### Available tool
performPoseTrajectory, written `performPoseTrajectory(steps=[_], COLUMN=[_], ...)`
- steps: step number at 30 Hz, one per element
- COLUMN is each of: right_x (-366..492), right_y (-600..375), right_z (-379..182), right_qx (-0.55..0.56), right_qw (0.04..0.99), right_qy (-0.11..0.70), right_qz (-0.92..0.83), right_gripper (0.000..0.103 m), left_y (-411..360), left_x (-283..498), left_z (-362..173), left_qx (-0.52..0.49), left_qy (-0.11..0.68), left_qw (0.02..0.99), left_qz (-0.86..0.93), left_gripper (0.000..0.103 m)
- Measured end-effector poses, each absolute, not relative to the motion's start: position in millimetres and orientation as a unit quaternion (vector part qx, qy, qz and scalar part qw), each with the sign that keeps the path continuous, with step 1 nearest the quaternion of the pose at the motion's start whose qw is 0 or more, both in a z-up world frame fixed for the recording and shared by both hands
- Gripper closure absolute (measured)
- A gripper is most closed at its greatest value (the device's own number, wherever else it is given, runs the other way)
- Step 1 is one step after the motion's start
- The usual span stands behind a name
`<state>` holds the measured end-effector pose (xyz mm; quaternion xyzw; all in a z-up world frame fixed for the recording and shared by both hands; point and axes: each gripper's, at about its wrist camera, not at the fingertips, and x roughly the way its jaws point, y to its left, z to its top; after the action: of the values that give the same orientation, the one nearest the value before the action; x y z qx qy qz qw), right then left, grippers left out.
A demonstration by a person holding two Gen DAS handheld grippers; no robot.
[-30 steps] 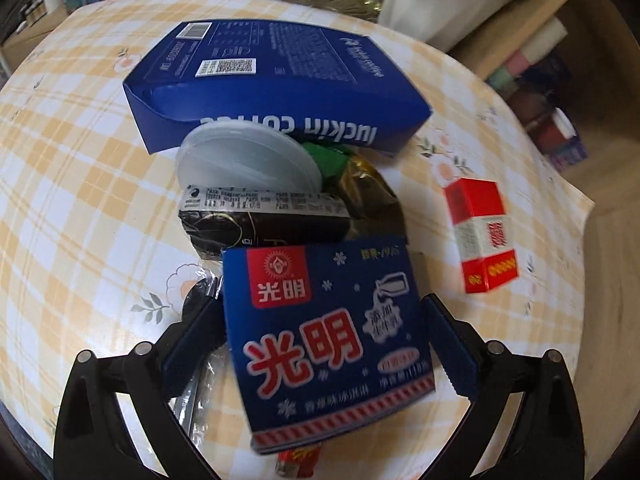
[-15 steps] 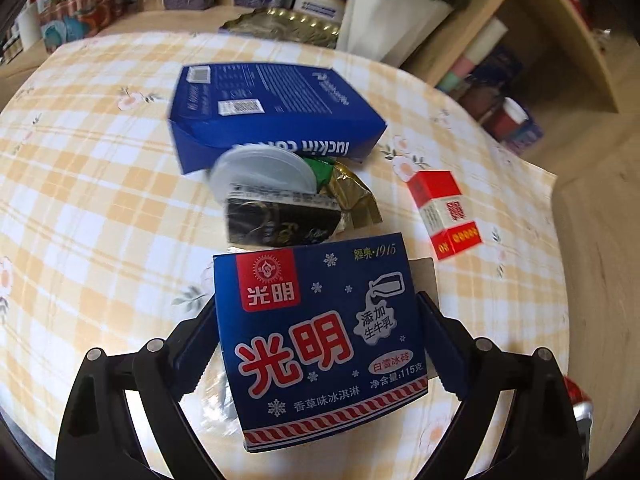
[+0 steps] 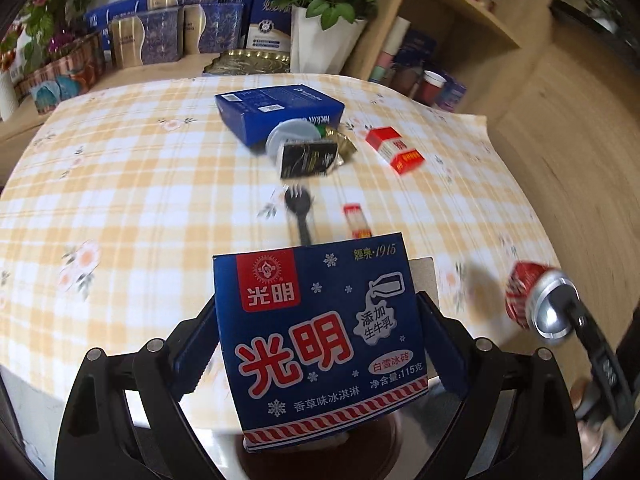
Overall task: Collect trash
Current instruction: 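Carry the red can over the brown bin and open the right gripper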
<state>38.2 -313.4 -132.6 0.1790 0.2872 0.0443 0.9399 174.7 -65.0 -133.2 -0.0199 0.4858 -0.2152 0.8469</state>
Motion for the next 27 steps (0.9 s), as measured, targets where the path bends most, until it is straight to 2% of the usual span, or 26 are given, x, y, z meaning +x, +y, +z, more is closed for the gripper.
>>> performPoseTrajectory(steps=[13, 22, 27], right_x=[-13, 3, 5], right_y=[-221, -182, -180], right_z=[-175, -229, -226], right_qx=[0.171, 0.151, 0.125], right_qw=[0.907, 0.87, 0.881], right_qy=[0.362, 0.442, 0.433], right_qz=[0.132, 0.157, 0.14], right_gripper=[0.076, 0.079, 0.079], left_y=[16, 38, 35], left_x=[69, 58, 60], left_z=[-120, -137, -145], left_qx=[-0.045, -0.083, -0.077], left_qy=[0.449, 0.456, 0.457], left_qw=[0.869, 0.868, 0.868], left_qz=[-0.201, -0.178, -0.178], left_gripper=[0.013, 0.013, 0.013])
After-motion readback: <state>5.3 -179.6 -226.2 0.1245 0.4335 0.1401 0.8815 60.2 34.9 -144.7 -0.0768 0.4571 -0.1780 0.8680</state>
